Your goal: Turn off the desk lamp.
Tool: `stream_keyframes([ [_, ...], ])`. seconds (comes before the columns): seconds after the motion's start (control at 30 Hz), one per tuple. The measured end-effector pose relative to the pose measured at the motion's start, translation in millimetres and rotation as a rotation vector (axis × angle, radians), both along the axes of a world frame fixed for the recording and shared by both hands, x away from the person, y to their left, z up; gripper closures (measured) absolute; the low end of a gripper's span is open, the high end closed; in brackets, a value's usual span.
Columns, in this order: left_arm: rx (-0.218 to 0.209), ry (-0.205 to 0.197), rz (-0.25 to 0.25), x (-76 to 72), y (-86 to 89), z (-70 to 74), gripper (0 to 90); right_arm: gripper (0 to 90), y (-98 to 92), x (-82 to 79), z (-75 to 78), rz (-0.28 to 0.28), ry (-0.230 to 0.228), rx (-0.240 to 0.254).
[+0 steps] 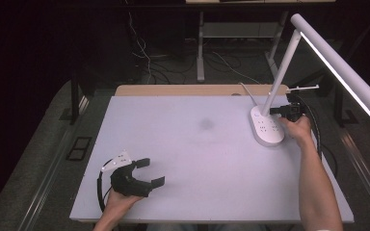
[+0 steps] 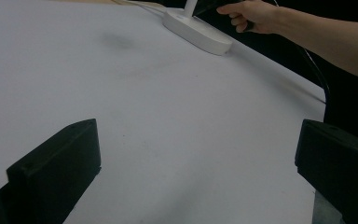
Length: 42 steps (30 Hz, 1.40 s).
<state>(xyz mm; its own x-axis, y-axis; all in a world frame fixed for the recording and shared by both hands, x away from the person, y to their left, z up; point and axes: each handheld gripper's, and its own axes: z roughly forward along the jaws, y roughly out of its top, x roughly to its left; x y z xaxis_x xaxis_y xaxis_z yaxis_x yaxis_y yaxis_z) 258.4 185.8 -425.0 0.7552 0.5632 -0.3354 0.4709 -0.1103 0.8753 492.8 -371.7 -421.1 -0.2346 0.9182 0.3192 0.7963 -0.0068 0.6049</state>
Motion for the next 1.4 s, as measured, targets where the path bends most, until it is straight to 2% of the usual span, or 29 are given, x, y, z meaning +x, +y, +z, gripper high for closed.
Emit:
stream_keyframes([
  [0.17, 0.0, -0.003, -0.003, -0.4, 0.0, -0.1, 0.0, 90.0, 3.0, -1.6, -1.5, 0.002, -0.025, -0.033],
  [0.27, 0.001, 0.0, -0.001, -0.2, 0.5, -0.2, 0.0, 90.0, 7.0, -1.1, 0.8, 0.001, -0.034, -0.08],
  [0.33, -0.002, 0.001, 0.002, 0.3, 0.3, -0.3, 0.0, 90.0, 7.5, -0.7, 1.2, 0.003, -0.033, -0.085],
  [0.77, 0.003, 0.0, 0.001, 0.8, -0.7, -0.9, 0.0, 90.0, 6.5, -1.0, 2.3, 0.005, -0.025, -0.078],
  [0.97, 0.004, 0.0, 0.003, 1.2, -0.7, -1.1, 0.0, 90.0, 10.1, -2.2, 2.3, 0.012, -0.033, -0.105],
  [1.2, 0.003, 0.003, 0.006, 1.0, -0.5, -1.1, 0.0, 90.0, 8.5, -1.9, 1.4, 0.013, -0.032, -0.092],
  [1.3, 0.001, 0.004, 0.009, 1.6, -0.1, -1.3, 0.0, 90.0, 7.2, -0.9, 1.0, -0.008, -0.032, -0.077],
  [1.4, 0.005, 0.005, 0.007, 2.2, -0.2, -1.2, 0.0, 90.0, 7.8, -1.0, 1.1, 0.001, -0.039, -0.081],
])
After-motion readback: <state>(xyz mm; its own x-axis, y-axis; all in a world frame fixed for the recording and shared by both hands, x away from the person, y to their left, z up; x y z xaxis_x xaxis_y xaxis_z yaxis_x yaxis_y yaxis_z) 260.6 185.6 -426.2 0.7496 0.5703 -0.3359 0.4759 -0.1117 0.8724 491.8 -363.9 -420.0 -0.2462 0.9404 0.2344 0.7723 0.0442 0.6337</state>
